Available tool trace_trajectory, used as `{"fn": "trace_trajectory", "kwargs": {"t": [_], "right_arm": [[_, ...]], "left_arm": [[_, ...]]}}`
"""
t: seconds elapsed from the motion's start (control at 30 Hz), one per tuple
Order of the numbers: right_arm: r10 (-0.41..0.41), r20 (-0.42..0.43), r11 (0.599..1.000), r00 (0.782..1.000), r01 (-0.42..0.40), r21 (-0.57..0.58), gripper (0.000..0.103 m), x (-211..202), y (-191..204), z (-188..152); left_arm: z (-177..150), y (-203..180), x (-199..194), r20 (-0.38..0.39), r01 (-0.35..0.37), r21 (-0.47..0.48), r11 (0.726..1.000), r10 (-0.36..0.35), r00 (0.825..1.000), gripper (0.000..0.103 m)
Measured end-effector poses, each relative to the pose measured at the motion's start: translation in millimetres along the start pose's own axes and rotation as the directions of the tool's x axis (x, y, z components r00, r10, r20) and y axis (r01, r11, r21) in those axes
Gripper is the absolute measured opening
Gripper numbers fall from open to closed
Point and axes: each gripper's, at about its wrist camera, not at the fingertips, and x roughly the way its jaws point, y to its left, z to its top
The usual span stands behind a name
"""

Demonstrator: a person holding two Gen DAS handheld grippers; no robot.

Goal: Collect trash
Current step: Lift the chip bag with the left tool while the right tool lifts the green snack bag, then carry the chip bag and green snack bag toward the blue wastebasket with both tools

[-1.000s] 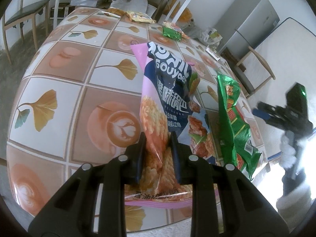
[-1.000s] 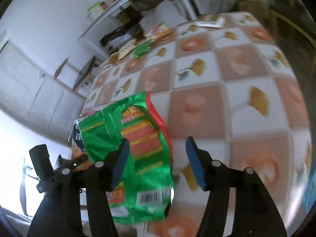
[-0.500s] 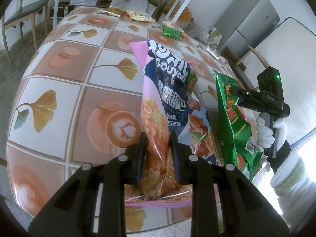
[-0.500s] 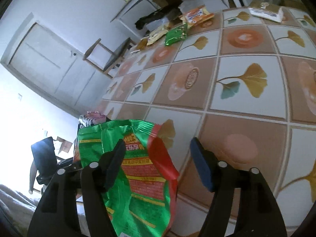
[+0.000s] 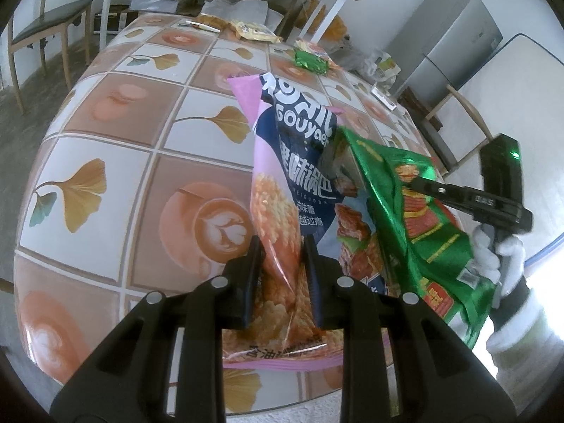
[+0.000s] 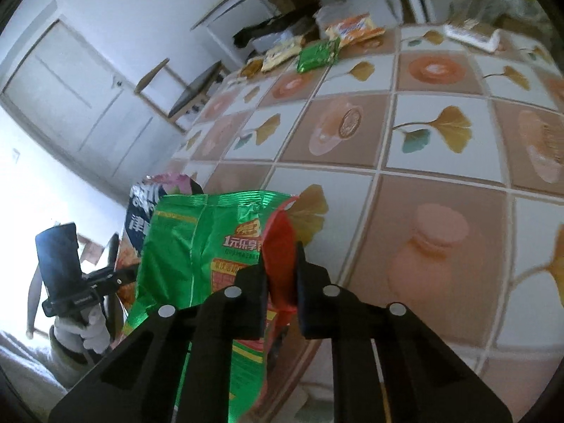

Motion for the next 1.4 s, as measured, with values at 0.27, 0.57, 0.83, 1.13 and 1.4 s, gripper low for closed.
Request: {"fn": "trace_trajectory", "kwargs": {"t": [0.27,0.57,0.83,1.13,1.4], "right_arm": [[-0.131,0.184,0.988,0.974,0.114,0.1,0.01,-74,11,-9],[-0.264,0.362,0.958,0.894,0.2,0.204,0.009,-152,14,-24],[-0.347,0.457,0.92,0.819,0.204,0.334,0.009,-206,-3,-53],[-0.41,0.517,0.887,0.751,0.196,0.419,0.009,-255,-15,-86],[-0.452,0.548,0.865,0.704,0.196,0.461,0.009,-286,-12,-108]], "left_arm": [[4,0,-11,0.044,0.021,-0.021,1.0,-0.02,0.999,0.018],[21,-12,-30,0.108,0.074,-0.005,0.997,-0.073,0.991,0.018],[36,-33,-45,0.153,0.137,0.028,0.99,-0.139,0.978,0.018],[48,-71,-51,0.171,0.211,0.096,0.973,-0.225,0.959,0.017],[48,-103,-53,0.171,0.256,0.146,0.956,-0.279,0.945,0.017]]}}
